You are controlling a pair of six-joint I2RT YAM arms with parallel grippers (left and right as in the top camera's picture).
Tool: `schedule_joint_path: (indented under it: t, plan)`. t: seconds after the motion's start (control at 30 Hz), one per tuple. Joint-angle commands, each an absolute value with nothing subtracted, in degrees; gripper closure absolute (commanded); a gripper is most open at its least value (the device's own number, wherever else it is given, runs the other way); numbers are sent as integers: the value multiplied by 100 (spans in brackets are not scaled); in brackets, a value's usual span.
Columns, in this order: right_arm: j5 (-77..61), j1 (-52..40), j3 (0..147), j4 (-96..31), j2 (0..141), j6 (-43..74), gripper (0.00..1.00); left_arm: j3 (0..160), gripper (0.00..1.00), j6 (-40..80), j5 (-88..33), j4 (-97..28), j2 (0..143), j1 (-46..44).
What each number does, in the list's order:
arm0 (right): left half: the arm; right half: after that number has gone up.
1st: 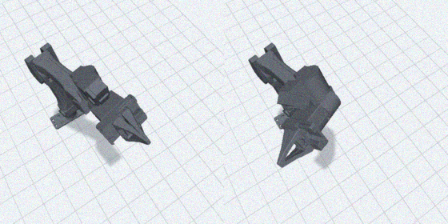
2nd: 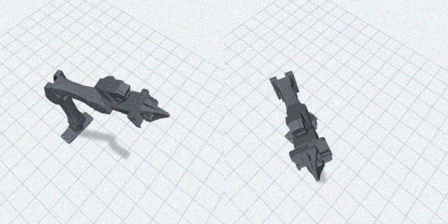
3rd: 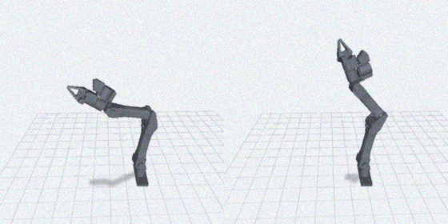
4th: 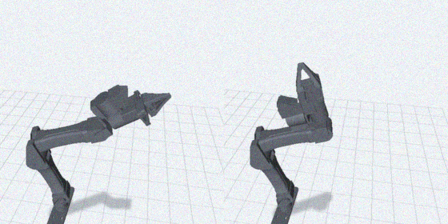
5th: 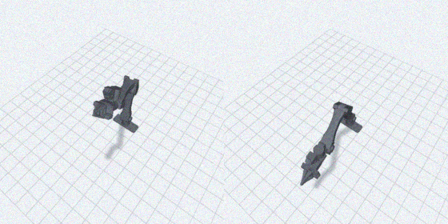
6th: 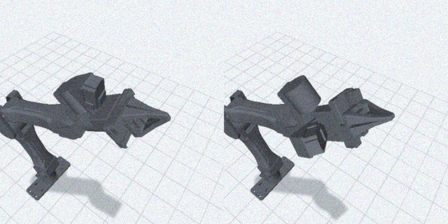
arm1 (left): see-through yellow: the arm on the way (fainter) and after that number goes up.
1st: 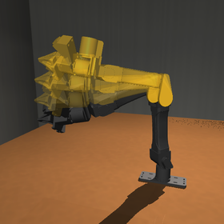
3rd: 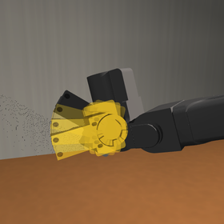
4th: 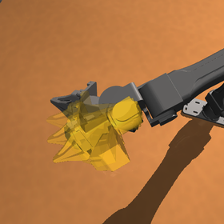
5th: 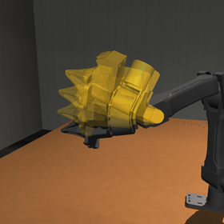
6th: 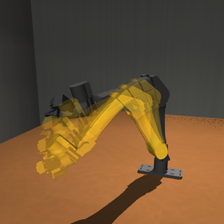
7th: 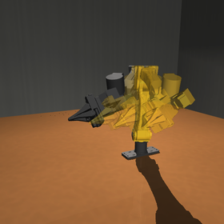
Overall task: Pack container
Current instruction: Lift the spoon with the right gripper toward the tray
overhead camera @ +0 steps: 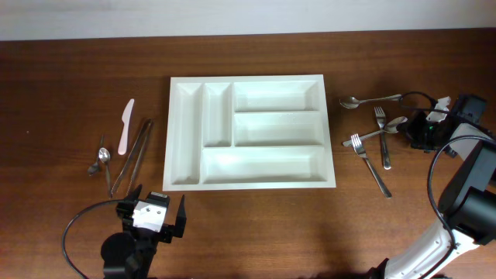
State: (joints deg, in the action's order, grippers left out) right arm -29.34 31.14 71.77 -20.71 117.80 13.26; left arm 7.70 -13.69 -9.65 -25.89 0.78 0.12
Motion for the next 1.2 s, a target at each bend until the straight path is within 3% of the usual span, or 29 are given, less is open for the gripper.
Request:
schedule_joint_path:
  t: [0.0,1.17]
  plan:
    - [-2832,3116,7070,-2093,11850,1245,96,744,1,-1291,-1022,-2574,45,25]
    - [-4062,3116,7824,-1922,11843,1245,96,744,1,-1291,-1022,-2574,45,25]
